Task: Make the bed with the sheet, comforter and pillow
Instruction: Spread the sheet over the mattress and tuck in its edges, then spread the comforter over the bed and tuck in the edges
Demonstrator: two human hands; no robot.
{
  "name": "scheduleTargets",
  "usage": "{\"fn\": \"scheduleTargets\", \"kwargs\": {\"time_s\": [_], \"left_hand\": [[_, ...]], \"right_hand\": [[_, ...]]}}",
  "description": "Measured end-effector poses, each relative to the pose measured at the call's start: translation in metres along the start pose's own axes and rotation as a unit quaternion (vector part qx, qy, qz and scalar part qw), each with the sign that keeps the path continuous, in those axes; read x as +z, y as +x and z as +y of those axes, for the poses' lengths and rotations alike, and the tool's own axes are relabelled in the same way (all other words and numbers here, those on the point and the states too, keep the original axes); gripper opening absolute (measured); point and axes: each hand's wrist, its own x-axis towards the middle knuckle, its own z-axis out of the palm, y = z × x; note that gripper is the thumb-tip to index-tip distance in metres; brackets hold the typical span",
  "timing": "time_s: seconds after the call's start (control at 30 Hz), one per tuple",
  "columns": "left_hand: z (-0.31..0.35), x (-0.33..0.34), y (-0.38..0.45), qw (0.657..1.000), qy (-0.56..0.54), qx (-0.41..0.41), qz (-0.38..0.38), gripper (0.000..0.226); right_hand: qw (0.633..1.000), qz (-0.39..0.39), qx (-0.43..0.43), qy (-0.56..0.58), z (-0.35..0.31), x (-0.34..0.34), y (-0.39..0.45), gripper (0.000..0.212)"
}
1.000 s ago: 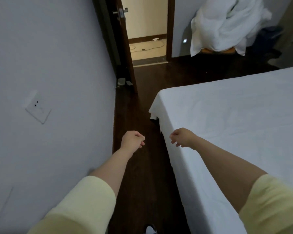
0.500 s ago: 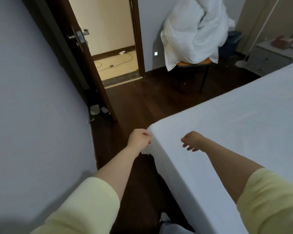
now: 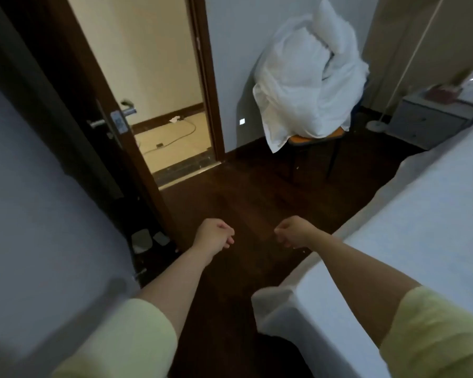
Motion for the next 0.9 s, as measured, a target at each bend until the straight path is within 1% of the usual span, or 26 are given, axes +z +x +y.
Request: {"fn": "scheduleTargets", "kwargs": {"time_s": [0.03,0.07,0.13,0.3,0.37,0.43,0.5,0.6,0.63,0.7,0.77,0.83,0.9], "left_hand": [[0.021,-0.012,0.03,0.999,0.031,0.02,-0.019,0.015],[0.03,-0.016,0.048,0.999,0.038,0.028,-0.026,0.016],[0.069,-0.022,0.096,0.996,0.042,0.065,-0.042,0.016],[0.153,0.004,0.186,0.979,0.03,0.156,-0.126,0.015],[0.182,0.01,0.22,0.973,0.029,0.177,-0.144,0.016],[0.217,0.013,0.27,0.972,0.031,0.181,-0.145,0.017],[0.254,0.005,0.322,0.975,0.041,0.17,-0.136,0.017],[0.294,-0.008,0.39,0.981,0.024,0.167,-0.097,0.022],[0.311,-0.009,0.422,0.983,0.018,0.161,-0.086,0.023],[0.329,-0.011,0.453,0.985,0.021,0.148,-0.084,0.024],[0.358,-0.004,0.501,0.986,0.013,0.144,-0.085,0.024],[0.385,0.005,0.544,0.986,0.003,0.144,-0.088,0.024],[0.415,0.015,0.585,0.984,-0.004,0.156,-0.083,0.024]], "right_hand": [[1.0,0.018,0.021,0.013,-0.008,-0.012,0.017,0.026],[0.999,0.031,0.034,0.027,-0.007,-0.021,0.021,0.026],[0.993,0.075,0.073,0.059,-0.008,-0.053,0.038,0.028],[0.968,0.143,0.177,0.103,0.009,-0.125,0.094,0.03],[0.958,0.169,0.197,0.125,0.009,-0.15,0.13,0.029],[0.952,0.191,0.193,0.144,-0.004,-0.183,0.186,0.03],[0.956,0.186,0.175,0.147,-0.032,-0.215,0.24,0.031],[0.971,0.184,0.099,0.117,-0.084,-0.253,0.308,0.029],[0.976,0.176,0.085,0.1,-0.102,-0.269,0.337,0.029],[0.985,0.148,0.057,0.067,-0.129,-0.282,0.361,0.028],[0.987,0.149,0.043,0.04,-0.143,-0.308,0.409,0.027],[0.985,0.161,0.037,0.049,-0.148,-0.337,0.447,0.028],[0.98,0.185,0.042,0.057,-0.151,-0.374,0.486,0.034]]}}
